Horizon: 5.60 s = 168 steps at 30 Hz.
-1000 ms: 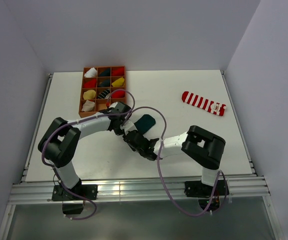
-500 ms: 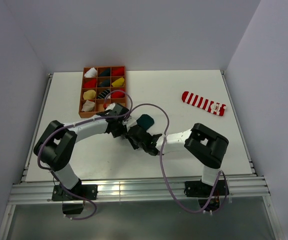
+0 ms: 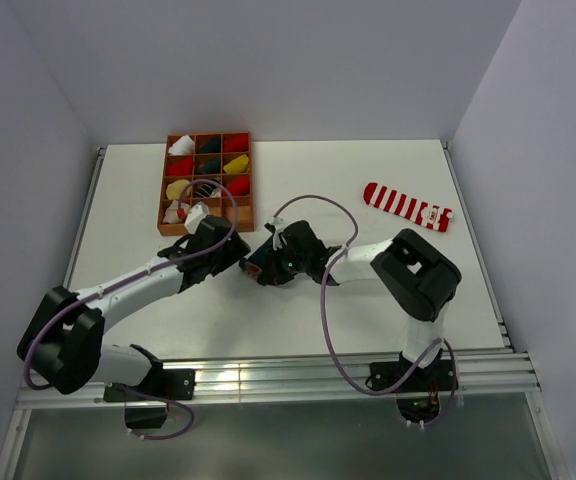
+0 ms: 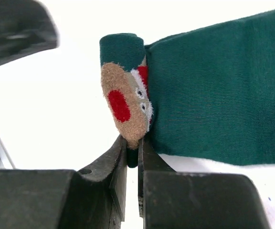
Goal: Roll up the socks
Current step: Roll the sock at the center of the board.
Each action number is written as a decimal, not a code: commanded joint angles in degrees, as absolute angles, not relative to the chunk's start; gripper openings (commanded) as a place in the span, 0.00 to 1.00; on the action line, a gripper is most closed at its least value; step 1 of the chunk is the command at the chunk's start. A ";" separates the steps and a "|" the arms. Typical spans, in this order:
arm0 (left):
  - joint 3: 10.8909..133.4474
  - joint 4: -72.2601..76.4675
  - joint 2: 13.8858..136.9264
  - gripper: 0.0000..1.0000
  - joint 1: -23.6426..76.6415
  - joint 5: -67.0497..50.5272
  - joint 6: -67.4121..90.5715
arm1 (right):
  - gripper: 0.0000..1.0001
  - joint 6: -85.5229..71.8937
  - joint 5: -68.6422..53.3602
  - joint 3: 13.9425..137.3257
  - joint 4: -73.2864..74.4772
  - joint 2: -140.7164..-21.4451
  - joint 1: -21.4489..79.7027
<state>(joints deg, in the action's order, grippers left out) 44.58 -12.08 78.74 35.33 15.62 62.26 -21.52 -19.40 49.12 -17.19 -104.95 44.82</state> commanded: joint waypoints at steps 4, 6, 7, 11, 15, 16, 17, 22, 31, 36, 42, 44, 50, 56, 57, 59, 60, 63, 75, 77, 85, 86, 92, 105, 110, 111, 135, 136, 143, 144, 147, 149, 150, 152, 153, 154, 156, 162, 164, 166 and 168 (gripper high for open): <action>36.84 -0.62 74.18 0.70 34.89 15.03 64.60 | 0.00 -29.44 -32.50 49.75 -17.93 -110.65 42.19; 34.64 1.93 74.88 0.69 34.98 14.24 65.04 | 0.00 -31.45 -34.27 49.75 -19.32 -111.62 41.66; 34.11 2.54 75.14 0.68 34.89 14.15 65.56 | 0.00 -32.16 -35.06 49.66 -19.77 -112.40 40.96; 31.91 4.48 76.20 0.66 34.89 14.06 66.35 | 0.00 -34.63 -37.44 49.48 -21.09 -114.34 39.73; 28.31 6.85 73.75 0.64 34.89 14.67 68.20 | 0.00 -35.51 -37.53 50.01 -20.13 -115.22 39.02; 27.60 7.90 73.39 0.64 34.98 14.85 68.90 | 0.00 -35.51 -37.44 50.10 -19.87 -115.49 38.94; 26.73 8.35 73.04 0.64 34.89 15.03 68.99 | 0.00 -35.59 -37.62 50.45 -19.86 -115.75 38.94; 25.84 10.37 74.97 0.62 34.54 15.30 69.43 | 0.00 -35.25 -37.36 51.59 -17.76 -116.28 38.94; 23.91 15.20 78.05 0.55 33.22 13.62 70.58 | 0.00 -35.16 -36.56 52.82 -15.91 -116.63 38.94; 22.59 17.22 80.06 0.47 31.99 12.39 70.66 | 0.00 -35.51 -36.47 53.00 -15.91 -116.72 38.94; 23.29 17.40 82.96 0.34 31.82 11.25 69.88 | 0.00 -34.98 -35.51 53.09 -15.03 -115.84 38.94; 24.16 16.44 83.93 0.25 31.90 10.90 69.44 | 0.00 -34.98 -34.98 52.82 -15.03 -115.49 38.94; 27.59 11.70 87.36 0.02 31.90 10.37 67.41 | 0.28 -32.97 -31.74 51.07 -14.33 -112.68 39.11; 30.23 9.06 90.35 0.01 31.90 8.79 65.57 | 0.43 -28.31 -19.91 47.03 -12.66 -102.32 40.43; 30.84 7.83 91.05 0.01 31.90 8.62 65.04 | 0.44 -27.43 -16.91 46.33 -11.70 -99.00 41.04; 32.25 6.68 91.58 0.00 31.90 8.09 64.43 | 0.45 -24.98 -11.28 45.53 -11.16 -95.99 43.49; 32.52 6.33 91.84 0.01 31.99 7.82 64.08 | 0.45 -24.09 -5.33 45.18 -10.99 -93.45 44.55; 33.40 5.45 91.85 0.01 31.99 7.12 63.37 | 0.46 -20.05 5.39 44.39 -11.60 -90.01 49.56; 37.53 0.53 91.49 0.01 34.80 9.40 61.52 | 0.53 -5.46 23.46 50.18 -16.08 -95.08 61.69; 37.70 0.27 91.41 0.01 34.98 9.75 61.44 | 0.53 -3.70 23.91 50.62 -16.70 -96.67 62.22; 38.14 0.18 91.32 0.01 35.42 10.20 61.35 | 0.53 -1.14 24.17 51.50 -17.93 -100.72 63.10; 38.23 0.18 91.23 0.01 35.51 10.28 61.35 | 0.52 -1.06 24.00 51.33 -18.36 -101.42 63.28; 38.41 0.18 91.67 0.01 35.68 10.02 61.43 | 0.52 -0.70 25.05 51.85 -18.55 -105.46 63.54; 36.65 1.32 89.74 0.17 35.77 9.84 63.10 | 0.00 -6.23 19.88 47.82 -18.98 -105.39 61.88; 34.72 2.46 85.01 0.50 35.77 10.19 65.38 | 0.00 -13.79 6.00 45.44 -19.77 -102.66 55.31; 34.02 2.72 84.12 0.54 35.68 10.37 65.83 | 0.00 -15.97 0.76 45.09 -19.86 -102.83 54.07; 33.84 7.47 84.11 0.62 34.63 12.13 68.38 | 0.00 -37.36 -38.76 49.74 -25.14 -119.35 35.77; 33.75 7.73 84.11 0.62 34.37 12.13 68.81 | 0.00 -37.27 -38.67 49.92 -24.79 -119.62 35.77; 30.59 13.79 82.27 0.62 33.05 13.53 70.40 | 0.00 -37.53 -38.67 51.24 -23.20 -120.76 35.77; 30.59 13.97 82.18 0.62 32.61 13.97 70.40 | 0.00 -37.62 -38.76 51.24 -23.29 -120.85 35.77; 31.72 12.92 84.28 0.60 31.30 13.28 69.96 | 0.00 -38.32 -39.11 51.50 -23.20 -121.37 35.68; 31.64 13.18 85.25 0.58 30.76 12.92 69.96 | 0.00 -38.84 -39.72 51.77 -23.55 -121.46 35.60; 31.55 13.44 86.12 0.57 30.50 12.75 70.13 | 0.00 -38.85 -39.81 51.77 -23.47 -121.55 35.68; 31.38 13.80 87.09 0.55 30.32 12.22 70.05 | 0.00 -39.02 -39.90 51.94 -23.38 -121.55 35.68; 31.46 13.80 88.14 0.53 30.24 12.04 69.79 | 0.00 -39.11 -39.99 52.03 -23.29 -121.73 35.68; 31.73 13.62 88.76 0.50 30.15 11.69 69.61 | 0.00 -39.20 -40.16 52.12 -23.29 -121.82 35.68; 31.82 13.71 90.17 0.46 30.15 11.17 69.43 | 0.00 -39.37 -40.17 52.12 -23.47 -121.90 35.68; 32.08 13.62 93.42 0.25 30.15 9.85 68.73 | 0.00 -38.67 -39.64 52.56 -22.59 -121.82 35.68; 32.17 13.36 93.95 0.17 30.15 9.49 68.73 | 0.02 -38.15 -39.29 52.38 -22.24 -121.21 35.68; 32.34 12.23 94.48 0.10 30.06 9.32 68.64 | 0.06 -36.84 -37.71 51.95 -21.54 -120.41 35.68; 32.69 10.90 94.31 0.06 30.15 9.58 68.03 | 0.18 -36.04 -35.35 50.55 -21.62 -117.70 35.68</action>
<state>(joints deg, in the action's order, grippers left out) 32.97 18.48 91.46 30.26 9.32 70.06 -40.29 -41.71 53.56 -31.38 -117.93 35.42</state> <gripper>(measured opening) 0.212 0.166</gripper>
